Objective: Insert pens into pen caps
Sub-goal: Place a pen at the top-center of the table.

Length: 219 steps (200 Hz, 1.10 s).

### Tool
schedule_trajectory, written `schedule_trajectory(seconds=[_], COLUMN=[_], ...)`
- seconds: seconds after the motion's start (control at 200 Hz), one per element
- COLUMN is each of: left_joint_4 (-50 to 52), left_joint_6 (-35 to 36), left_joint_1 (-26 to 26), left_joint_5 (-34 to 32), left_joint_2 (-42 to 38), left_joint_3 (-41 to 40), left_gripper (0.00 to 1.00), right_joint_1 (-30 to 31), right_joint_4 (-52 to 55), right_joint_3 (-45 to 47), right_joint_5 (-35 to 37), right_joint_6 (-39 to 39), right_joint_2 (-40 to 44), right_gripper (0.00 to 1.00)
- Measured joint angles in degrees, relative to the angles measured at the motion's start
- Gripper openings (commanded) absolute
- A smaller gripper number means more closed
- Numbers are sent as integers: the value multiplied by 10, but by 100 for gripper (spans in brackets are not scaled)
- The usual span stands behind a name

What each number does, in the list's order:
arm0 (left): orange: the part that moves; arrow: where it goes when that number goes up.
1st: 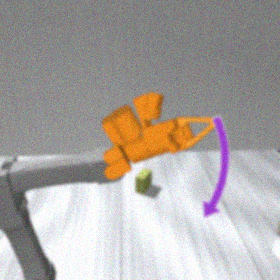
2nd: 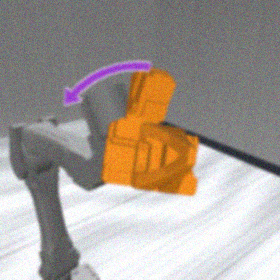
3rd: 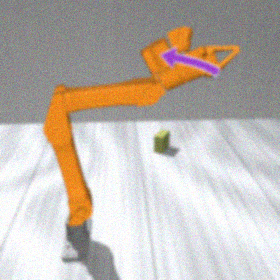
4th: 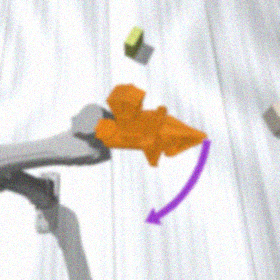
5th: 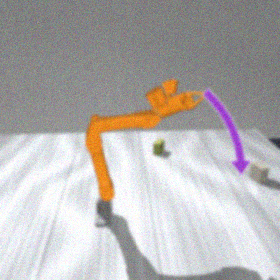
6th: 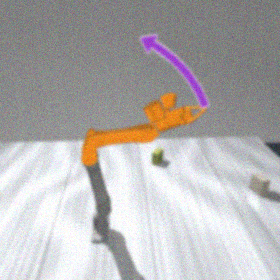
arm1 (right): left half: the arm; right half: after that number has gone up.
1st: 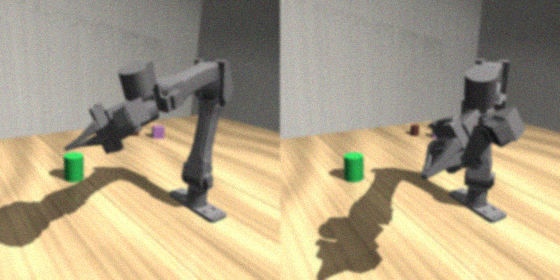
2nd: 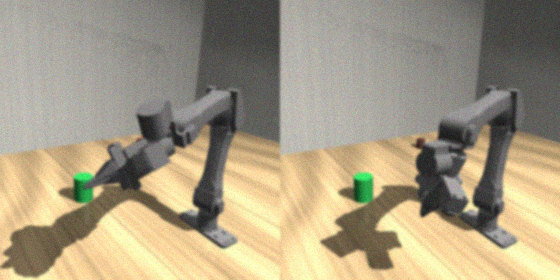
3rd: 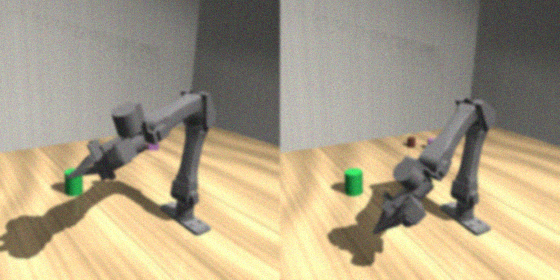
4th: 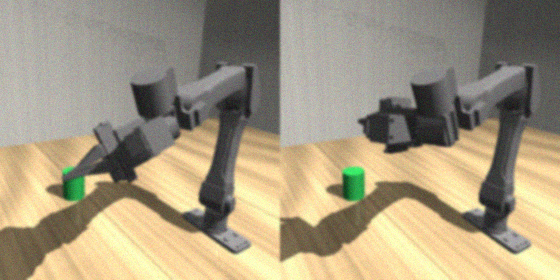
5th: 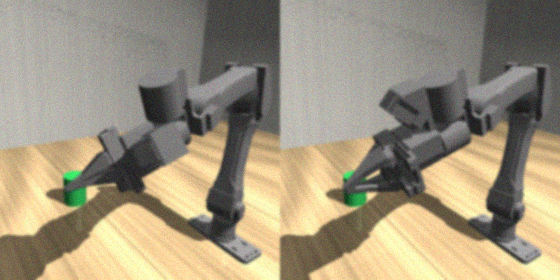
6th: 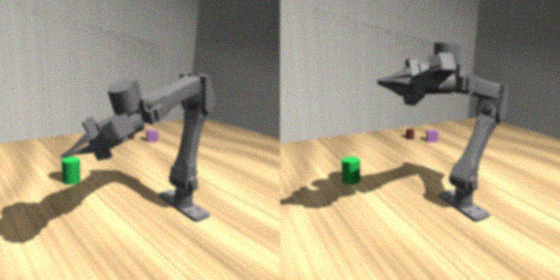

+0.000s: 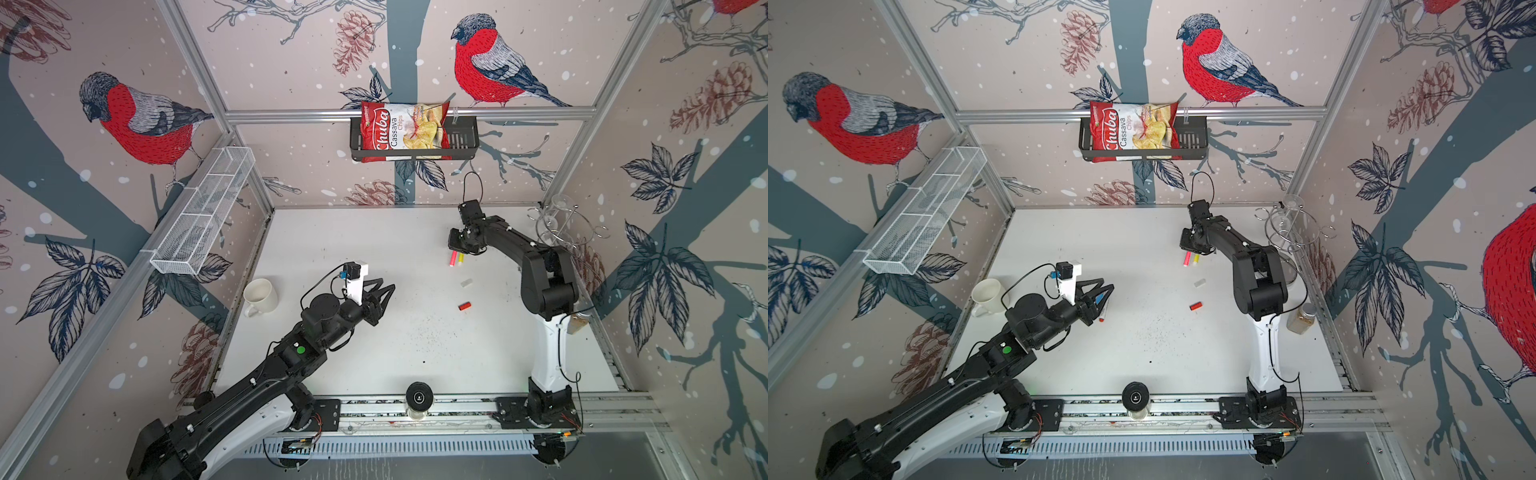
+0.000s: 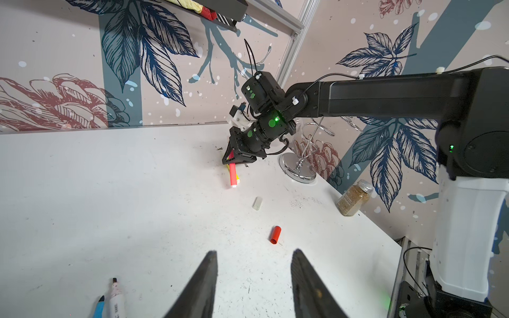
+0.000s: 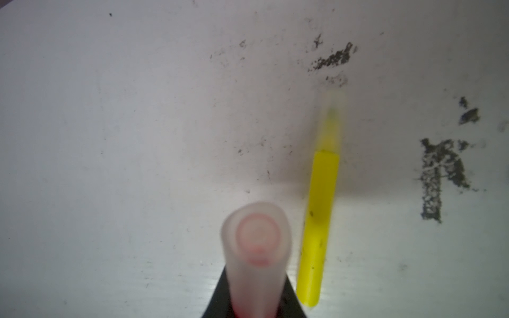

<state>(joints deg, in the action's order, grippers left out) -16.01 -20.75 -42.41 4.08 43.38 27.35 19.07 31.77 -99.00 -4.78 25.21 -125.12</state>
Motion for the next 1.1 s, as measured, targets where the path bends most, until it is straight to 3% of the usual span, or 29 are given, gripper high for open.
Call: schedule_trajectory(seconds=[0.395, 1.096], left_joint_4=[19, 30], left_joint_6=[-3, -5], left_joint_1=[0, 0], left_joint_5=[0, 0], left_joint_2=[-28, -47], left_joint_3=[-3, -3], left_gripper=[45, 45], right_joint_1=[-9, -17], right_joint_4=[46, 83], right_joint_3=[-93, -149], right_joint_5=[34, 62], right_joint_6=[0, 0], right_joint_2=[-62, -100], right_gripper=[7, 20])
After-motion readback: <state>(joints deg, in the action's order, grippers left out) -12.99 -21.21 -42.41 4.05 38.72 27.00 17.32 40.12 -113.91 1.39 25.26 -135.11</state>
